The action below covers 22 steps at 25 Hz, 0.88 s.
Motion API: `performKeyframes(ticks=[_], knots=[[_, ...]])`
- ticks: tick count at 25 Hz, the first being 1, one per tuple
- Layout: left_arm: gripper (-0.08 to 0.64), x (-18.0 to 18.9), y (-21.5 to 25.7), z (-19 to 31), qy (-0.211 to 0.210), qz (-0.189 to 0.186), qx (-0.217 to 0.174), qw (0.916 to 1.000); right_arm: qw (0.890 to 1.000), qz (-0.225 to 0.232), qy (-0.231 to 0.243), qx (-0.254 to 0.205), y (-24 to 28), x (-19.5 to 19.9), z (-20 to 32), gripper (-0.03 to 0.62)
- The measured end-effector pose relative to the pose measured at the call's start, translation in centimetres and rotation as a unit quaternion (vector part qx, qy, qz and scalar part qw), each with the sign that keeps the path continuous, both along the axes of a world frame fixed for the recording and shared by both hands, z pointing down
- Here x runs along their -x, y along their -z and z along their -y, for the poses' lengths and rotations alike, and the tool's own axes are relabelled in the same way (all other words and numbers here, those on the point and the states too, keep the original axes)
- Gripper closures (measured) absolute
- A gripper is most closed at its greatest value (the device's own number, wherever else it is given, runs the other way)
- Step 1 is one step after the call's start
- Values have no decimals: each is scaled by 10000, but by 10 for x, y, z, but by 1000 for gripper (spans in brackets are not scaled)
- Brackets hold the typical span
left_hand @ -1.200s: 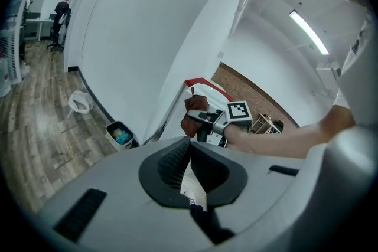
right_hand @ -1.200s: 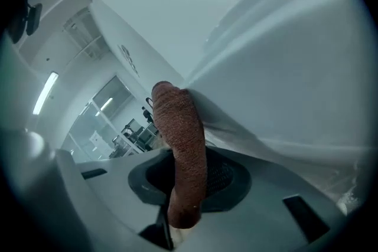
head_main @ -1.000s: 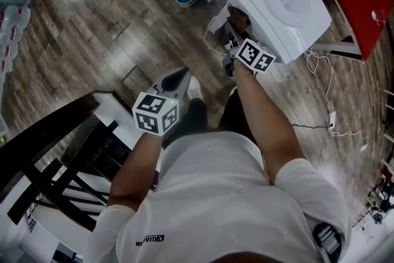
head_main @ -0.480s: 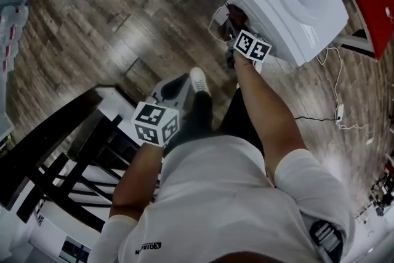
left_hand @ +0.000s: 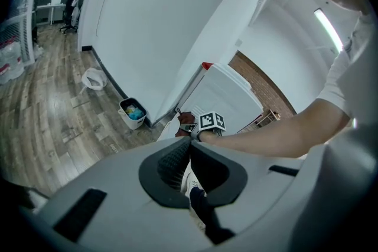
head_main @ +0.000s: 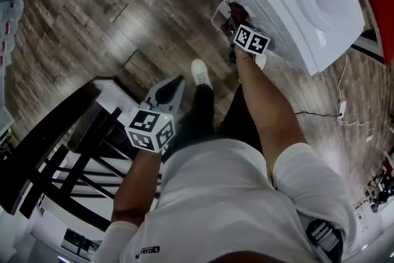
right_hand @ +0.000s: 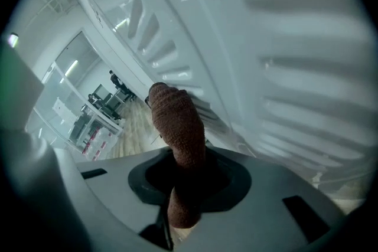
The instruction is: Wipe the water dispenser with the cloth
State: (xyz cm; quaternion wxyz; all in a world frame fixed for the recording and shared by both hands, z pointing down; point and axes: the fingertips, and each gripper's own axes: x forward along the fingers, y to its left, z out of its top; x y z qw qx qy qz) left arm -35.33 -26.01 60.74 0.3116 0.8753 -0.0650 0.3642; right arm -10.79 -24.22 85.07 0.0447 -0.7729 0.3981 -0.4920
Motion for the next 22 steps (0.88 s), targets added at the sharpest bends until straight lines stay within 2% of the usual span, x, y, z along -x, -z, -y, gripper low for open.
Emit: performKeyframes(ticks=[11, 16, 22], knots=[[561, -6, -2, 0, -14, 62, -40, 10000, 9969, 551, -64, 555, -51, 9, -18, 506], [560, -9, 1, 0, -89, 36, -76, 9999, 9947, 761, 30, 685, -55, 16, -19, 506], [560, -15, 15, 0, -122, -121, -152, 9997, 9928, 805, 326, 826, -40, 31, -24, 506]])
